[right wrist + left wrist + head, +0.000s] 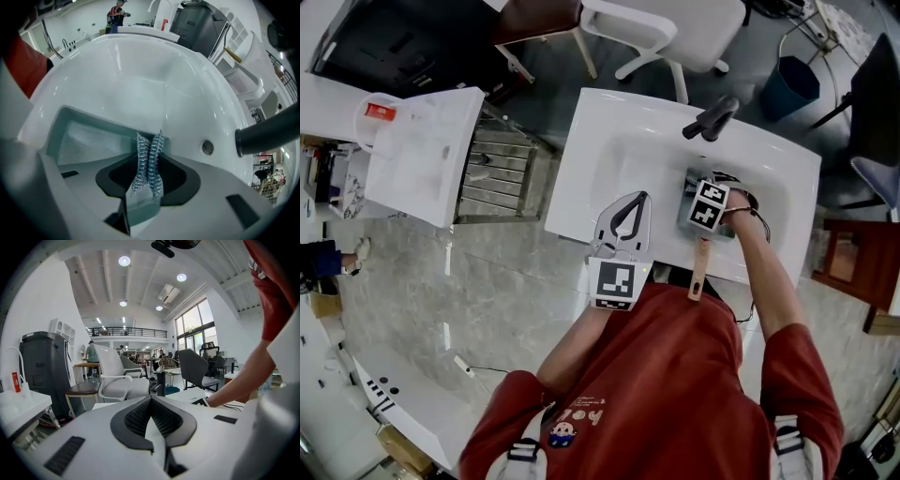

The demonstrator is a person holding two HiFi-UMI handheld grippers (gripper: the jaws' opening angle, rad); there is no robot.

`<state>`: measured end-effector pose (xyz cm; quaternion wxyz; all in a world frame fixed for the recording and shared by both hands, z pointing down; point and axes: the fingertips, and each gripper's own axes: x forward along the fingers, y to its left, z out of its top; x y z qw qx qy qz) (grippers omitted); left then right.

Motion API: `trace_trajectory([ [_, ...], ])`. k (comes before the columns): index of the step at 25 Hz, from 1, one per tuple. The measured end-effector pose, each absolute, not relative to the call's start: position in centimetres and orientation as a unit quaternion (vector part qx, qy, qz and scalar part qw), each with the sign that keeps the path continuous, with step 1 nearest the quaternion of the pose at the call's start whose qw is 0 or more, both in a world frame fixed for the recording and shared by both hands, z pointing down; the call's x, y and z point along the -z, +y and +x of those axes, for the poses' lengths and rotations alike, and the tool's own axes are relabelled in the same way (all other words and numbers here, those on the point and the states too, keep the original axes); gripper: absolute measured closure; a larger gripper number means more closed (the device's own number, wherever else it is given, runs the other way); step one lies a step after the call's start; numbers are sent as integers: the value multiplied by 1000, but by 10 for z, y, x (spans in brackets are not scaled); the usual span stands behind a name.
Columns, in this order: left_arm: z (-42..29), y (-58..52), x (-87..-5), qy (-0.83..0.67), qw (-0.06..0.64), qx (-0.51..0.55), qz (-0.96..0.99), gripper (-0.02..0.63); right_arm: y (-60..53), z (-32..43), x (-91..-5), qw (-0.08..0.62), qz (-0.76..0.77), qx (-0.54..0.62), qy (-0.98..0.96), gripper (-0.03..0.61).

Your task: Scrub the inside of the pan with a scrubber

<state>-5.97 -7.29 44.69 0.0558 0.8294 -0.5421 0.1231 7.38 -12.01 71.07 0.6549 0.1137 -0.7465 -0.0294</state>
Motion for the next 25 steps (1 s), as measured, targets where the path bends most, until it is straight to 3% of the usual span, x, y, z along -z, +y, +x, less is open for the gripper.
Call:
trace_trajectory([
  [12,-50,-76,-447,-536,58,-117,834,604,-60,80,-637,627,-4,-68,-776,422],
  [25,-30,-77,-450,-518,67,-112,845,604,-33,92,-648,620,-71,-171,-762,433],
])
